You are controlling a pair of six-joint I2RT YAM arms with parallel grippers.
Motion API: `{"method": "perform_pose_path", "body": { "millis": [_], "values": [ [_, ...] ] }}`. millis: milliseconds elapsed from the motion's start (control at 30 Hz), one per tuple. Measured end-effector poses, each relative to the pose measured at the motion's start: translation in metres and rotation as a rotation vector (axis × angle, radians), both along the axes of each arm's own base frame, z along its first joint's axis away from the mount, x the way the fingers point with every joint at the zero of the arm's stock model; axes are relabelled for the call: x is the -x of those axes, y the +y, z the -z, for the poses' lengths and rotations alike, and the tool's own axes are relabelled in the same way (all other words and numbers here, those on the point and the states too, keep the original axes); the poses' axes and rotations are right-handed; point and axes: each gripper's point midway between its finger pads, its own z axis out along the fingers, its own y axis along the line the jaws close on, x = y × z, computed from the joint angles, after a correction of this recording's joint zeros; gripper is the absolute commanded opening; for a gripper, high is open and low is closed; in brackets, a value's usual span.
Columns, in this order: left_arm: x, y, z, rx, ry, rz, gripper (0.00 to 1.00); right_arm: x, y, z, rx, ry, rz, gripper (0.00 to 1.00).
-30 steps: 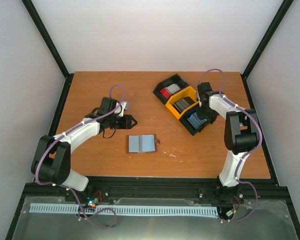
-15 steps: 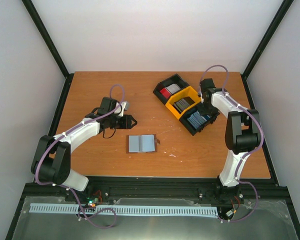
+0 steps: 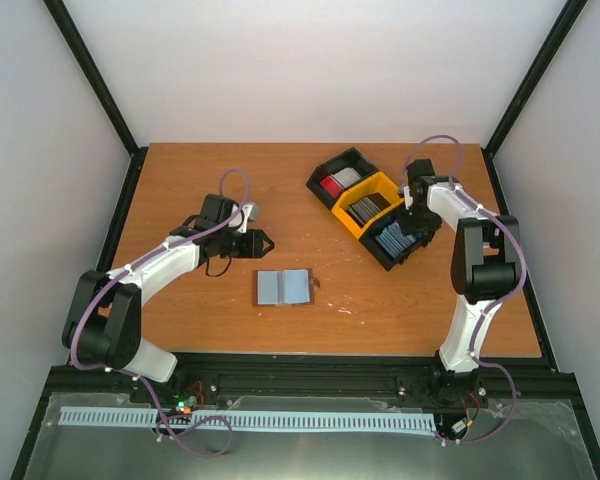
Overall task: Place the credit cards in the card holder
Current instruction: Pick up the credit card from the storage box.
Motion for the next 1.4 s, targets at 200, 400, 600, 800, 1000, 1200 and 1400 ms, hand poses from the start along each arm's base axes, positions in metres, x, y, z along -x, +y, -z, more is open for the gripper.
{"method": "perform_pose_path", "body": {
  "millis": [200,400,600,800,1000,1200,1400],
  "values": [
    [0.0,0.0,0.0,0.0,0.0,0.0,0.49,-0.001,-0.002,-0.003,-0.028,0.002,0.01,0.47],
    [0.0,0.0,0.0,0.0,0.0,0.0,0.49,-0.002,-0.002,-0.004,-0.04,0.002,0.013,0.47],
    [0.0,0.0,0.0,0.0,0.0,0.0,0.49,-0.002,-0.003,-0.006,-0.043,0.001,0.019,0.43],
    [0.0,0.0,0.0,0.0,0.0,0.0,0.49,-0.004,-0.005,-0.007,-0.036,-0.006,0.031,0.3],
    [0.0,0.0,0.0,0.0,0.0,-0.001,0.49,-0.007,-0.013,-0.009,0.01,-0.021,0.05,0.25],
    [0.0,0.0,0.0,0.0,-0.001,0.0,0.49,-0.011,-0.022,-0.015,0.059,-0.05,0.063,0.23],
    [0.0,0.0,0.0,-0.001,-0.001,-0.001,0.49,-0.019,-0.03,-0.024,0.109,-0.096,0.073,0.24]
  ]
}}
